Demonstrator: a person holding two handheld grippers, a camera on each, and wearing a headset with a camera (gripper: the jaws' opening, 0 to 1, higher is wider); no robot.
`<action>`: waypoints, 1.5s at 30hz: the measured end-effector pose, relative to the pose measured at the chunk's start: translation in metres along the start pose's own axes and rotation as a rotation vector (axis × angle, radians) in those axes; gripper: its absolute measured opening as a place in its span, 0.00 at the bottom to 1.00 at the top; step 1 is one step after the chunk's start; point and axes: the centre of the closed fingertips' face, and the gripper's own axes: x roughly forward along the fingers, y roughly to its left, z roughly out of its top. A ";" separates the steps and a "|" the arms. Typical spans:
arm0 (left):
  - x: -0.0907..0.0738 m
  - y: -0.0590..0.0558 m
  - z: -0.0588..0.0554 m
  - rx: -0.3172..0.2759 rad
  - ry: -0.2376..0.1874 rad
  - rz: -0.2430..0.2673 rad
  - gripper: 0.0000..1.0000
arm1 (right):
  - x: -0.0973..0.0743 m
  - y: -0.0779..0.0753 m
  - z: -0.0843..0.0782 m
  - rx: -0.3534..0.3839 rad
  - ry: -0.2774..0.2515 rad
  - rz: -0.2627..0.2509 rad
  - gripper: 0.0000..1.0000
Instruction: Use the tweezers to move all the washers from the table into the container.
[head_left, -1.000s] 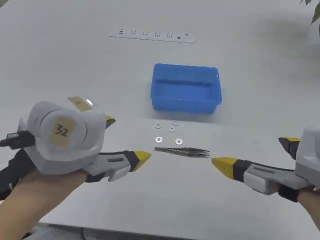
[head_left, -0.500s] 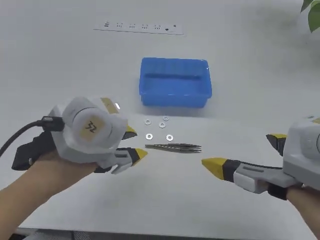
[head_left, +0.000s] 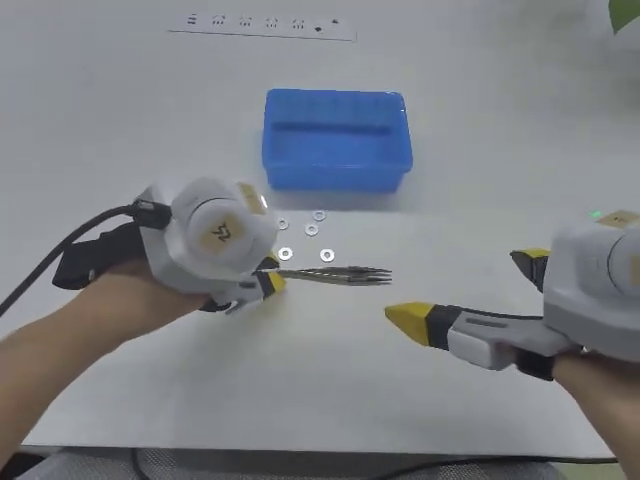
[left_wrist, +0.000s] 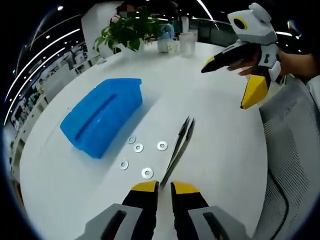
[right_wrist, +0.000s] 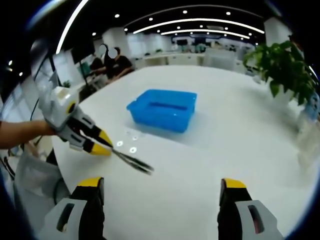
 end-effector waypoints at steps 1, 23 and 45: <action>0.001 0.000 0.000 0.009 0.000 -0.001 0.06 | 0.001 0.001 0.000 -0.003 0.002 0.002 0.95; -0.040 -0.026 0.053 0.253 -0.105 0.004 0.00 | 0.021 0.049 0.019 -0.370 0.022 0.154 0.61; -0.088 -0.046 0.094 0.368 -0.210 0.018 0.00 | 0.038 0.117 0.049 -0.675 -0.047 0.389 0.07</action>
